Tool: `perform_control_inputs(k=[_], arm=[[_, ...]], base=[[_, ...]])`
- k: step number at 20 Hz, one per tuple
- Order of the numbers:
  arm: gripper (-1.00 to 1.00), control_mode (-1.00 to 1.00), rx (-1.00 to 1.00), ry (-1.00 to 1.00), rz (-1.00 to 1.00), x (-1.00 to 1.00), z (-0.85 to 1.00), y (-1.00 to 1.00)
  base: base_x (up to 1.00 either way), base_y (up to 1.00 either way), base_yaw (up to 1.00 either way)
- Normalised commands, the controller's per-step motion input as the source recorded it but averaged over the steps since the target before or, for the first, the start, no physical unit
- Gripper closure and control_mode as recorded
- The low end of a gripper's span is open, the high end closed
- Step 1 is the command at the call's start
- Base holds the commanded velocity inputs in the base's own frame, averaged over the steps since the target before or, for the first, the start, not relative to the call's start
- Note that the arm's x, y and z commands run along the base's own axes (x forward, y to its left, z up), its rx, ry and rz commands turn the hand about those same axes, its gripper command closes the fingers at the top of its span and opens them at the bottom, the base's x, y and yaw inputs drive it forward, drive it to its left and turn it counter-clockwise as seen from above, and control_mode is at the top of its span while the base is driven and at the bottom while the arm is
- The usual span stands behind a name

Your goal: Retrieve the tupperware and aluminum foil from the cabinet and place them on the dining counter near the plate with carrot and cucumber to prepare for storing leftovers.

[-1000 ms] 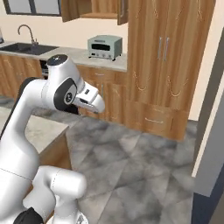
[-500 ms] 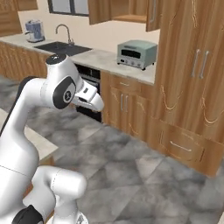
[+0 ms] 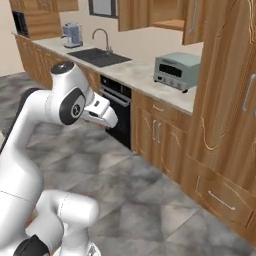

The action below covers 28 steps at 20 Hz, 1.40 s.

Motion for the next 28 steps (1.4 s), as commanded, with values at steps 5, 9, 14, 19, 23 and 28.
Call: perform_control_inputs(k=[5, 9, 14, 19, 23, 28], arm=[[-1.00, 1.00, 0.00, 0.00, 0.00, 0.00, 0.00, 0.00], [-1.00, 1.00, 0.00, 0.00, 0.00, 0.00, 0.00, 0.00], [-1.00, 1.00, 0.00, 0.00, 0.00, 0.00, 0.00, 0.00], [-1.00, 1.00, 0.00, 0.00, 0.00, 0.00, 0.00, 0.00], [-1.00, 1.00, 0.00, 0.00, 0.00, 0.00, 0.00, 0.00], [-1.00, 1.00, 0.00, 0.00, 0.00, 0.00, 0.00, 0.00]], base=[[1.00, -0.88, 0.29], [1.00, -0.57, 0.15], [1.00, -0.03, 0.01], [1.00, 0.05, -0.03], [1.00, 0.20, -0.17], [1.00, 0.32, -0.27]])
